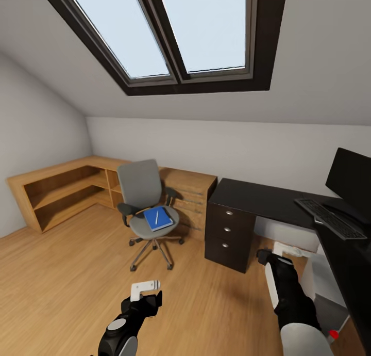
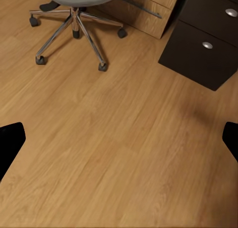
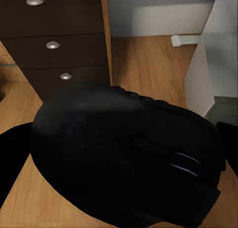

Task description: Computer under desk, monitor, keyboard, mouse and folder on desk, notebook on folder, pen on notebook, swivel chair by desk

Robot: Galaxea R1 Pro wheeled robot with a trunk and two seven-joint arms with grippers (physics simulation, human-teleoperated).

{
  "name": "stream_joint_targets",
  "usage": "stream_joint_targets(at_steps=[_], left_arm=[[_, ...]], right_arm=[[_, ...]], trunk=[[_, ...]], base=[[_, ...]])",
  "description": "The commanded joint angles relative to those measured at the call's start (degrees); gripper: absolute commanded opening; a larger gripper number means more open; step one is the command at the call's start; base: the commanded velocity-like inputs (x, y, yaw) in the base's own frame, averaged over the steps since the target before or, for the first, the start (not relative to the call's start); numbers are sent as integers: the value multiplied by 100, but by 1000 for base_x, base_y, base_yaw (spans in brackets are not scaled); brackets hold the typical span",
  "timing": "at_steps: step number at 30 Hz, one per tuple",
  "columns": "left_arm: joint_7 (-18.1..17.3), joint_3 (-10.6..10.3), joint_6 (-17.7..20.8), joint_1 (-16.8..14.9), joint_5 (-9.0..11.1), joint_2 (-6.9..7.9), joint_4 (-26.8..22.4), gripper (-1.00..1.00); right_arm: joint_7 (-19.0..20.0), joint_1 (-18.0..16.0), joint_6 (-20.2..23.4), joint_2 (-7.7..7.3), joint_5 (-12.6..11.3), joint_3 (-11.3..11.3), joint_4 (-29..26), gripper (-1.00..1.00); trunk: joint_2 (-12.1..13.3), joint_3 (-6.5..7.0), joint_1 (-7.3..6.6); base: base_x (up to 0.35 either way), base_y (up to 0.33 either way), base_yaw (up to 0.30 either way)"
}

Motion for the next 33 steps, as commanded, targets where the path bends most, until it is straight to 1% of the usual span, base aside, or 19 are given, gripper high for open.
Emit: stream_joint_targets(at_steps=[1, 2, 3, 8, 10, 12, 13, 15, 22, 30, 33], left_arm=[[53, -14, 8, -6, 51, 2, -8, 100], [53, -16, 6, -6, 48, 2, -8, 100], [54, -19, 3, -6, 43, 1, -8, 100], [54, -25, 9, -6, 51, -5, -8, 100], [54, -32, 11, -6, 55, -7, 0, 100], [54, -80, 14, -6, 58, -8, 2, 100], [66, -158, 13, -6, 59, -6, 38, 100], [73, -194, 12, -6, 59, -7, 59, 100], [79, -229, 11, -6, 60, -8, 78, 100], [80, -232, 11, -6, 60, -8, 82, 100], [88, -331, 3, -6, 51, -8, 216, 100]], right_arm=[[20, 314, 97, 80, 38, 111, -416, -100], [21, 434, 119, 105, 32, 204, -566, -100], [16, 603, 149, 138, 15, 376, -757, -100], [22, 649, 141, 147, 2, 417, -785, -100], [22, 649, 135, 148, 2, 416, -780, -100], [26, 650, 136, 147, 2, 416, -780, -100], [29, 654, 138, 147, 2, 416, -780, -100], [30, 654, 134, 147, 2, 416, -780, -100], [31, 654, 132, 146, 2, 416, -751, -100], [31, 656, 130, 146, 6, 416, -743, -100], [23, 656, 130, 146, 10, 416, -743, -100]], trunk=[[-6, -8, 5], [-6, -8, 5], [-6, -8, 5], [-6, -8, 5], [-6, -8, 5], [-6, -8, 5], [34, 10, -17], [115, 45, -61], [395, 160, -215], [716, 302, -391], [836, 356, -457]], base=[[330, 0, 0], [330, 0, 0], [330, 0, 0], [329, -53, 40], [315, -163, 222], [303, -191, 269], [286, -213, 272], [281, -219, 273], [273, -227, 248], [270, -228, 27], [256, -243, 45]])
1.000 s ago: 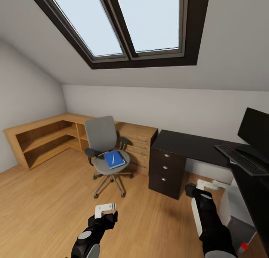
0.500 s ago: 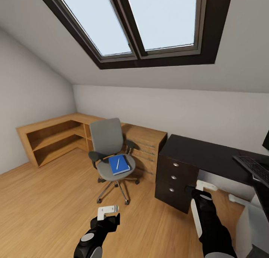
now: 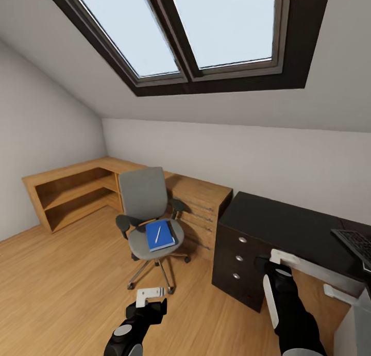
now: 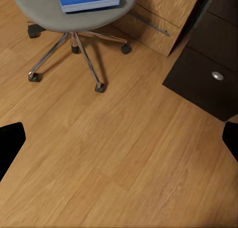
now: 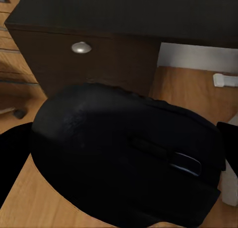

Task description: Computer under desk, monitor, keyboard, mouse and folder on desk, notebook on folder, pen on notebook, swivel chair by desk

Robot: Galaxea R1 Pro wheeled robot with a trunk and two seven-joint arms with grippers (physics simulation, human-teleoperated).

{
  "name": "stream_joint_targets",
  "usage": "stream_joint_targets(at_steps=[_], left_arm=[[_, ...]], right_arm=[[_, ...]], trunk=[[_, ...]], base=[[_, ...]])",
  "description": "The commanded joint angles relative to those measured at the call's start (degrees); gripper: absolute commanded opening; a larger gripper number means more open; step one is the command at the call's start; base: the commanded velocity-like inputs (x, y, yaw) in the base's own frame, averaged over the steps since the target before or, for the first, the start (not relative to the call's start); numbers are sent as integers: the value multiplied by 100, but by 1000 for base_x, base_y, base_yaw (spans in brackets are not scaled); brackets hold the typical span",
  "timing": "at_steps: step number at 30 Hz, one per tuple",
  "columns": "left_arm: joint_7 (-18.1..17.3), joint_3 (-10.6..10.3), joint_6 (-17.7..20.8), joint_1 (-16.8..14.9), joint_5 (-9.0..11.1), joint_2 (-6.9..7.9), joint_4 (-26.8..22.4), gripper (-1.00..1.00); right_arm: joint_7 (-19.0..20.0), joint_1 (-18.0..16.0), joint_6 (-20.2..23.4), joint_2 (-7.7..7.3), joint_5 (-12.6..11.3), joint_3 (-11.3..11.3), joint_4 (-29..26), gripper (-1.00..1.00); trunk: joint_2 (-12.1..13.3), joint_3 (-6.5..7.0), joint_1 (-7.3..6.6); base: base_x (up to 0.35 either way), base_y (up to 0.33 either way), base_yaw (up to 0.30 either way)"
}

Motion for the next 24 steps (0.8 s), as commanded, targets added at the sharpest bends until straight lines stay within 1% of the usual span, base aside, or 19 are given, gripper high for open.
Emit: stream_joint_targets(at_steps=[1, 18, 20, 24], left_arm=[[53, -19, 14, -7, 47, 3, -2, 100], [54, -28, 13, -7, 41, 3, 7, 100], [54, -39, 13, -7, 44, 0, 18, 100], [54, -137, 13, -7, 46, 1, 71, 100]], right_arm=[[18, -4, 41, 4, 59, -9, -8, -100], [34, -3, 41, 4, 58, 0, 6, -100], [34, -3, 41, 4, 59, 0, 7, -100], [35, -3, 41, 4, 57, 0, 31, -100]], trunk=[[35, 9, -19], [717, 314, -392], [717, 314, -392], [717, 314, -392]], base=[[255, -245, 151], [254, -245, 251], [254, -245, 187], [255, -245, 72]])
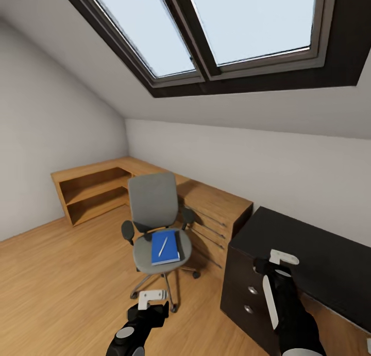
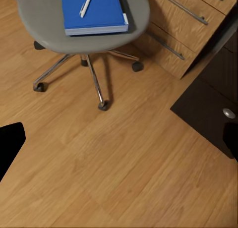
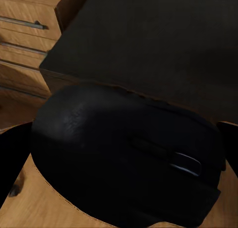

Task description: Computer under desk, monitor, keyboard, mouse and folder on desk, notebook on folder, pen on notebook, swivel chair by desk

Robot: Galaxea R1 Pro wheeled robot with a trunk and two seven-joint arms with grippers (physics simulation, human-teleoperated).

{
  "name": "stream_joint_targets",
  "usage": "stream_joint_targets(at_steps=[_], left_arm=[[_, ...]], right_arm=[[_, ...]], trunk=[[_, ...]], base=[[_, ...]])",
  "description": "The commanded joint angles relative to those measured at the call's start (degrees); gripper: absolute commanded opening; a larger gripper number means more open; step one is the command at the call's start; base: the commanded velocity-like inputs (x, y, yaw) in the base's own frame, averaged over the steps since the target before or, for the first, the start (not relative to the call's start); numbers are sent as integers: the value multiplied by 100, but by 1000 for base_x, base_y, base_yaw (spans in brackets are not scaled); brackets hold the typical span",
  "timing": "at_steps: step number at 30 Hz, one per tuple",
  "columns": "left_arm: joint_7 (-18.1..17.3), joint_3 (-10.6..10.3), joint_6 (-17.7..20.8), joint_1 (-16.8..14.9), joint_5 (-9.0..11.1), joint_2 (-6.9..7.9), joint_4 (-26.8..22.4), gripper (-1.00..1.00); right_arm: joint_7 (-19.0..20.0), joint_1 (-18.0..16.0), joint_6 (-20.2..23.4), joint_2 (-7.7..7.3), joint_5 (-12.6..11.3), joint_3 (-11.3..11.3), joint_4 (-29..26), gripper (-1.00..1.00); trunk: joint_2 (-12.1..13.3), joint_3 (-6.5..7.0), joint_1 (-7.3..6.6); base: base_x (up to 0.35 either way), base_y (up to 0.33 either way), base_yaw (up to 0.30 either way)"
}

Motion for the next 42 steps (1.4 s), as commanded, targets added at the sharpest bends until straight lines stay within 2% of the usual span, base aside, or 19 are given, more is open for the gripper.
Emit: stream_joint_targets(at_steps=[1, 12, 16, 17, 19, 32, 42], left_arm=[[53, -29, 14, -7, 49, 3, 0, 100], [53, -78, 14, -7, 44, -20, 134, 100], [53, -74, 10, -7, 38, -22, 139, 100], [53, -62, 6, -7, 35, -21, 126, 100], [53, -56, 0, -7, 33, -17, 110, 100], [53, -44, -55, -7, 40, -5, -1, 100], [69, -36, -50, -7, 41, -8, 6, 100]], right_arm=[[17, -6, 41, 1, 61, -8, 13, -100], [173, -6, -130, -28, 62, 4, 154, -100], [523, -6, -143, -43, 62, 31, 377, -100], [791, -6, -144, -47, 62, 35, 561, -100], [858, -6, -144, -48, 62, 35, 603, -100], [885, -7, -132, -57, 53, 7, 889, -100], [838, -44, -143, -57, 55, -2, 1474, -100]], trunk=[[-9, -11, 5], [-9, -11, 5], [-9, -11, 5], [-9, -11, 5], [-9, -11, 5], [-9, -11, 5], [-9, -11, 5]], base=[[255, -245, 28], [255, -245, 5], [255, -245, 0], [288, -142, 0], [307, -66, 0], [327, 101, 0], [296, 53, 0]])
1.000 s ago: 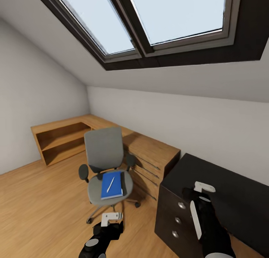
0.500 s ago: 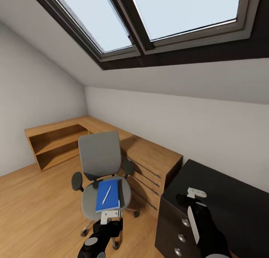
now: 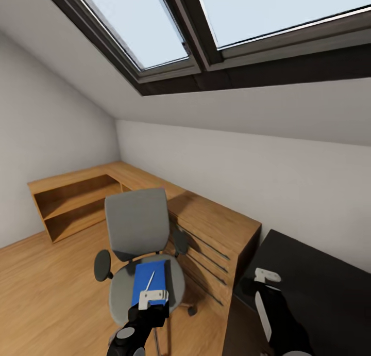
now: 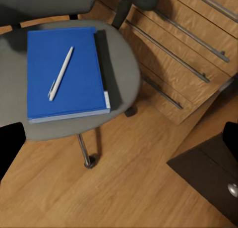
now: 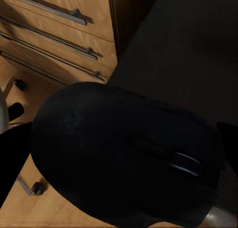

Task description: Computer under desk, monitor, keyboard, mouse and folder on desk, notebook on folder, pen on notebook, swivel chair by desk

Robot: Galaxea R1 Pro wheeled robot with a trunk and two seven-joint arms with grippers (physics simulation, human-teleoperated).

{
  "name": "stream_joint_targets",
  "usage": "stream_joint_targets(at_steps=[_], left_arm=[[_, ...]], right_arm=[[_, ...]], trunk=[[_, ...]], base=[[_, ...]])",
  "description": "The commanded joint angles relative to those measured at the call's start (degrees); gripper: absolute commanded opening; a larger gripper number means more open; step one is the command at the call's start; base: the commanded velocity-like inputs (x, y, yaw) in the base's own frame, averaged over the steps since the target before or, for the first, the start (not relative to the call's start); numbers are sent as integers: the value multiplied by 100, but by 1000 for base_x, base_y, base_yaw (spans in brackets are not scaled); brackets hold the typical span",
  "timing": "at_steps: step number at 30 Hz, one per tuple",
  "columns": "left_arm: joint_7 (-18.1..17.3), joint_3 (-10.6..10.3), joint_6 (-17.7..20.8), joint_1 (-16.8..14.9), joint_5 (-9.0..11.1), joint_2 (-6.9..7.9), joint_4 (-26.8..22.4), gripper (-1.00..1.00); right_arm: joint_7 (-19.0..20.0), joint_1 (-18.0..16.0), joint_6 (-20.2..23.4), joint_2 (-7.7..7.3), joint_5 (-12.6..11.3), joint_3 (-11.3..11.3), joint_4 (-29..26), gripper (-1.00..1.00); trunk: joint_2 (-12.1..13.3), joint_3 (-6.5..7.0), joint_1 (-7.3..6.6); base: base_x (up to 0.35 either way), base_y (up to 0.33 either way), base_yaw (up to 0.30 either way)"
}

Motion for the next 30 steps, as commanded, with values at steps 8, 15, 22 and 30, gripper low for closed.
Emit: stream_joint_targets(at_steps=[8, 15, 22, 30], left_arm=[[61, -1, 9, -7, 49, 1, -7, 100], [61, -8, 7, -7, 49, -4, -23, 100], [61, -17, -71, -7, 49, -4, -33, 100], [67, -244, -346, -7, 49, 3, -39, 100]], right_arm=[[-288, -13, 42, 7, 58, -29, 113, -100], [-385, -138, -4, -65, -99, -30, 467, -100], [-391, -681, -907, -332, -182, -30, 1782, -100], [-396, -1408, -1906, -713, -188, -30, 3448, -100]], trunk=[[-9, -11, 4], [-9, -11, 4], [-9, -11, 4], [-9, -11, 4]], base=[[40, 1, 0], [2, 0, 0], [0, 0, 0], [0, 0, 0]])
